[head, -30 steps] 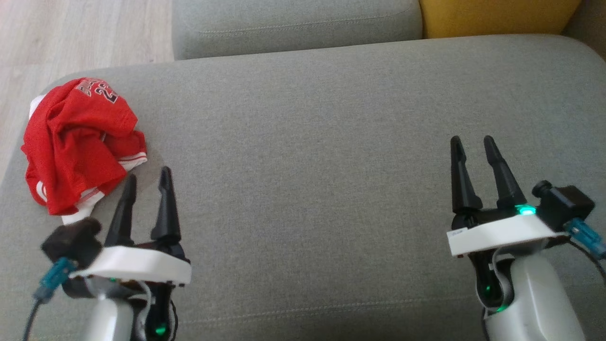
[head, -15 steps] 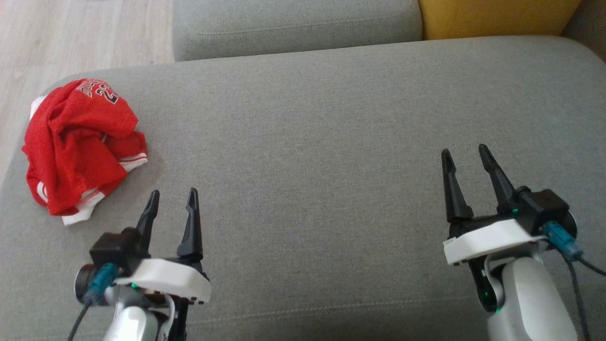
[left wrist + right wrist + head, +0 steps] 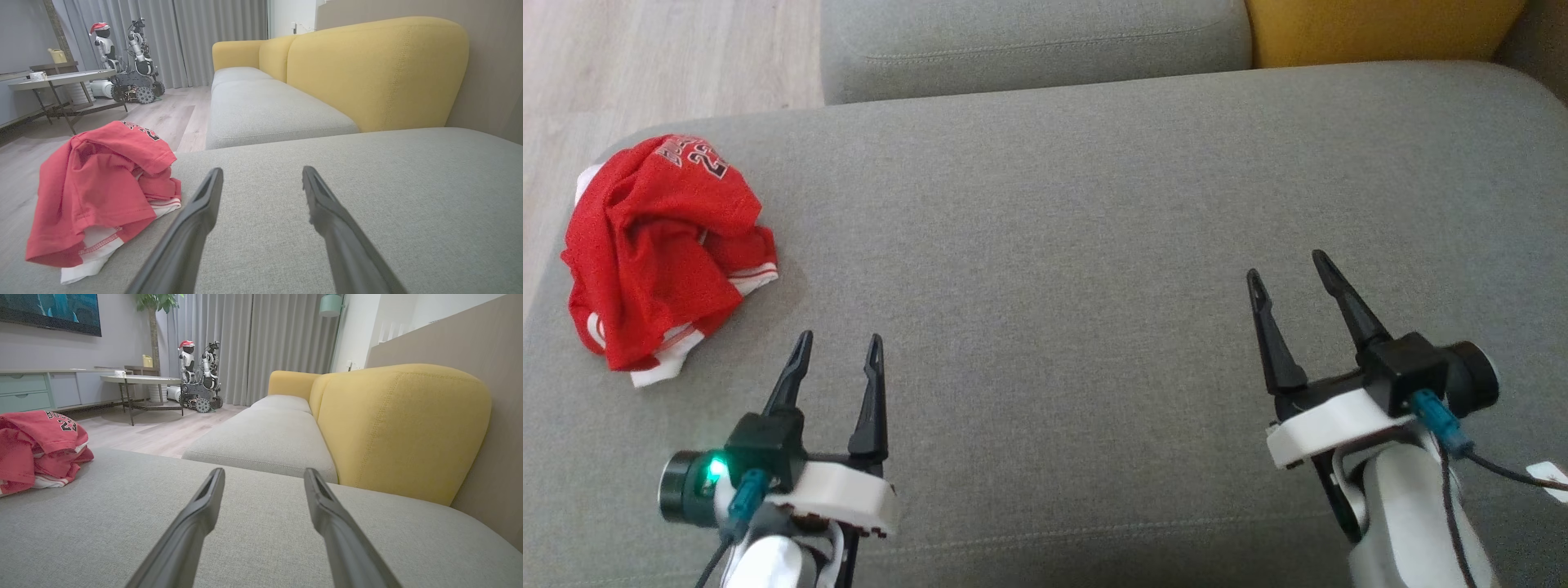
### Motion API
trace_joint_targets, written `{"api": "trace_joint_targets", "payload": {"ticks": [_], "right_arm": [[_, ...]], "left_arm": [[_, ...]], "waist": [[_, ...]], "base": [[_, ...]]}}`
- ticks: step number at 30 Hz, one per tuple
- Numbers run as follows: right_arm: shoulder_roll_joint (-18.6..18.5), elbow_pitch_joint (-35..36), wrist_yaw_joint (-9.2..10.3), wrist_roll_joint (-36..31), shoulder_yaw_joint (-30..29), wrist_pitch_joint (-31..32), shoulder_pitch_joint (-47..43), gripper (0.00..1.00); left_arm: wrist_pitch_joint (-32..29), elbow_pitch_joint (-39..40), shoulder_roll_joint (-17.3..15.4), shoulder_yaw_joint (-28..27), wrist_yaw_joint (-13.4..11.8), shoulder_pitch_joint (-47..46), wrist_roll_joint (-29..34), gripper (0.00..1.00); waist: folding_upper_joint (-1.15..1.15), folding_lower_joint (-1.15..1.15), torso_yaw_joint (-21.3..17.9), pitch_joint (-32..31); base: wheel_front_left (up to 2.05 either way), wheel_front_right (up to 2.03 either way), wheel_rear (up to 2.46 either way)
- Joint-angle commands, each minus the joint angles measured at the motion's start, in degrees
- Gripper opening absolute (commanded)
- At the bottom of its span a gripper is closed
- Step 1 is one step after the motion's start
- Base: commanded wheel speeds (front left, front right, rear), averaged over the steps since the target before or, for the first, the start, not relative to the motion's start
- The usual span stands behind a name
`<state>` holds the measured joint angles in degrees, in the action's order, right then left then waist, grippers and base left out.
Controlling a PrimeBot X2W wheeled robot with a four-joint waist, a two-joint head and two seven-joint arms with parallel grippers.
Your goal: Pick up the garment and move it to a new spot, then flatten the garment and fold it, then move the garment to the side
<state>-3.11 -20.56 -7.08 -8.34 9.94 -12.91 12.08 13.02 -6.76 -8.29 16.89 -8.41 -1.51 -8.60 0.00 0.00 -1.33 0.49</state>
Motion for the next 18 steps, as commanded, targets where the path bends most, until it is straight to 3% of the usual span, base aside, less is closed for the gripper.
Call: {"api": "trace_joint_targets", "payload": {"ticks": [1, 7, 18], "right_arm": [[0.24, 1.65, -0.39, -2.20, 1.85, -0.91, 3.41, 1.00], [0.23, 0.03, -0.41, -2.07, 2.52, -1.16, 3.60, 1.00], [0.23, -2.45, -0.41, 9.37, 3.93, 1.01, 3.59, 1.00]], "left_arm": [[0.87, 1.88, -0.47, -1.57, -0.04, -2.95, 1.53, 1.00], [1.87, 1.30, 1.04, -2.77, 1.91, -2.25, 2.17, 1.00], [1.97, -1.24, 3.59, -6.51, 6.99, -1.06, -0.53, 1.00]], "waist": [[0.00, 0.00, 0.02, 0.01], [0.00, 0.00, 0.03, -0.25], [0.00, 0.00, -0.29, -0.42]], "base": [[0.00, 0.00, 0.00], [0.00, 0.00, 0.00], [0.00, 0.00, 0.00]]}}
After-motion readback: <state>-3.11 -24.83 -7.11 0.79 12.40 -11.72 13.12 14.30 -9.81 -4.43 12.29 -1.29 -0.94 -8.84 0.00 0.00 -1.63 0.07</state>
